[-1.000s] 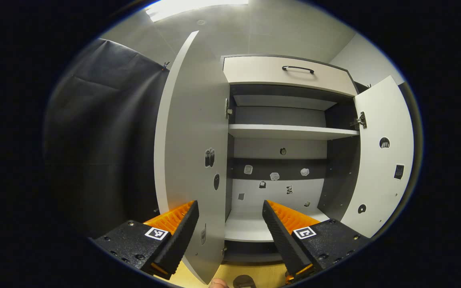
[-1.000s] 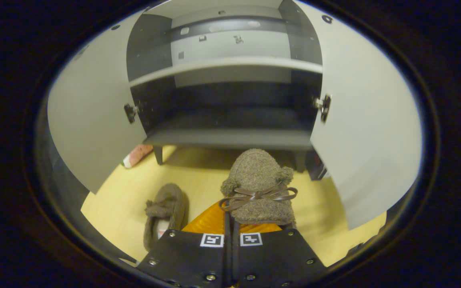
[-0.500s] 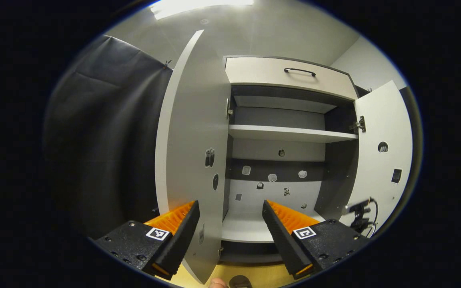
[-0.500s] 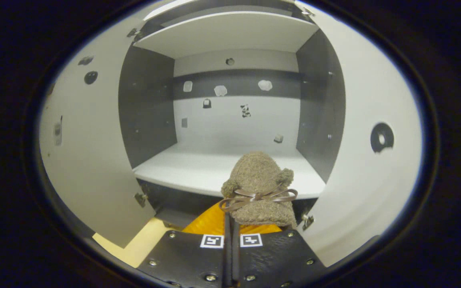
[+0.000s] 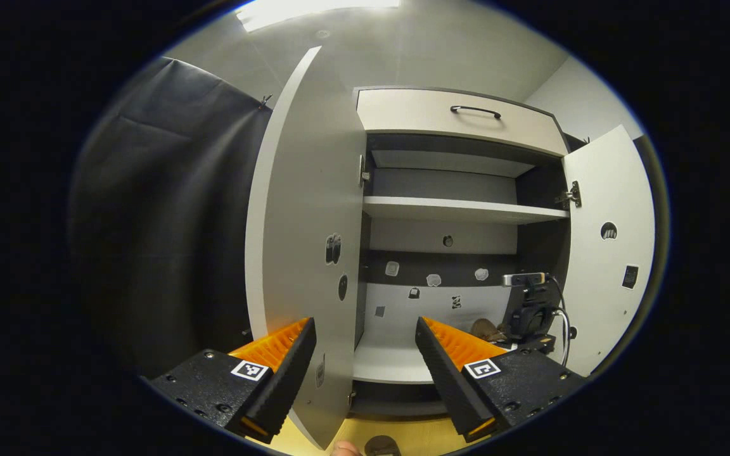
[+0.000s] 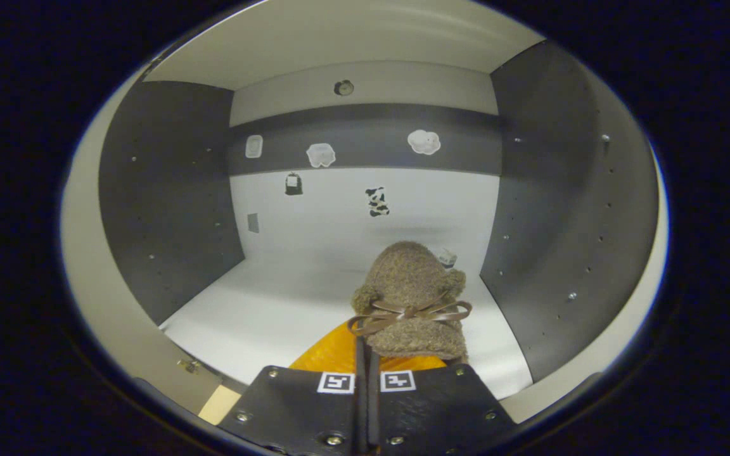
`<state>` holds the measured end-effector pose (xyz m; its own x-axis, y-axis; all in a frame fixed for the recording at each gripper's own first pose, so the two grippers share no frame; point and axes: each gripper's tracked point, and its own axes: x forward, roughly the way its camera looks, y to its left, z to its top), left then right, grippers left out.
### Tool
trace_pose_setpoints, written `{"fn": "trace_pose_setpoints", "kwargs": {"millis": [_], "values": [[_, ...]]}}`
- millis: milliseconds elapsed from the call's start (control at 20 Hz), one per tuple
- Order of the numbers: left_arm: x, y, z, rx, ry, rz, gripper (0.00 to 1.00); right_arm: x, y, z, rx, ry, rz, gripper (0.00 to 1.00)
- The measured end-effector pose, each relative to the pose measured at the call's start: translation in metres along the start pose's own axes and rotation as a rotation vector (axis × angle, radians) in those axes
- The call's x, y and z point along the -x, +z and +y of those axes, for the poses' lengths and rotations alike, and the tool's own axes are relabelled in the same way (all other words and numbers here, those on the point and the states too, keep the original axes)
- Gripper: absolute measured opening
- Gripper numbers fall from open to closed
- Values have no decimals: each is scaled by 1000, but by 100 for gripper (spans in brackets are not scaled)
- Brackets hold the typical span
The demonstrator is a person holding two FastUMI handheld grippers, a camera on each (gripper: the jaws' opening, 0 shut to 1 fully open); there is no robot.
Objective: Grab one shoe with the right hand and put it into the shoe cabinet, grab the other shoe with the left hand and put it into the shoe cabinet; then close the right door with the right hand and the left door with the left hand.
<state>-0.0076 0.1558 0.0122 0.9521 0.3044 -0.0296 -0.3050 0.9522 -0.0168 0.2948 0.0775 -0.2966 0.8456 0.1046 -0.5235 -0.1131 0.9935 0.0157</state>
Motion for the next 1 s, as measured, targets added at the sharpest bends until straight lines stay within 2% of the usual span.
{"fn": "trace_pose_setpoints", "kwargs": {"millis": [150,450,550,650,750,800,850,1000], "values": [[-1,0,0,-1,12,4,96,-38,2,-6,-31,-16,30,1],[-2,0,1,-8,28,8,96,-65,-18,-19,-117,-38,117,1],[-2,-1,1,-10,33,9,97,-68,-17,-18,-135,-31,121,8],[-3,0,1,-8,36,8,97,-61,-15,-16,-135,-19,129,10],[-3,0,1,-8,37,7,97,-54,-15,-11,-119,-1,126,29],[-3,-1,0,-9,36,6,96,-49,-16,-10,-108,3,129,34],[-3,0,0,-13,36,5,96,-42,-15,-9,-94,0,131,45],[-3,2,-4,-17,27,-2,97,-18,-9,-10,-20,-24,93,41]]}}
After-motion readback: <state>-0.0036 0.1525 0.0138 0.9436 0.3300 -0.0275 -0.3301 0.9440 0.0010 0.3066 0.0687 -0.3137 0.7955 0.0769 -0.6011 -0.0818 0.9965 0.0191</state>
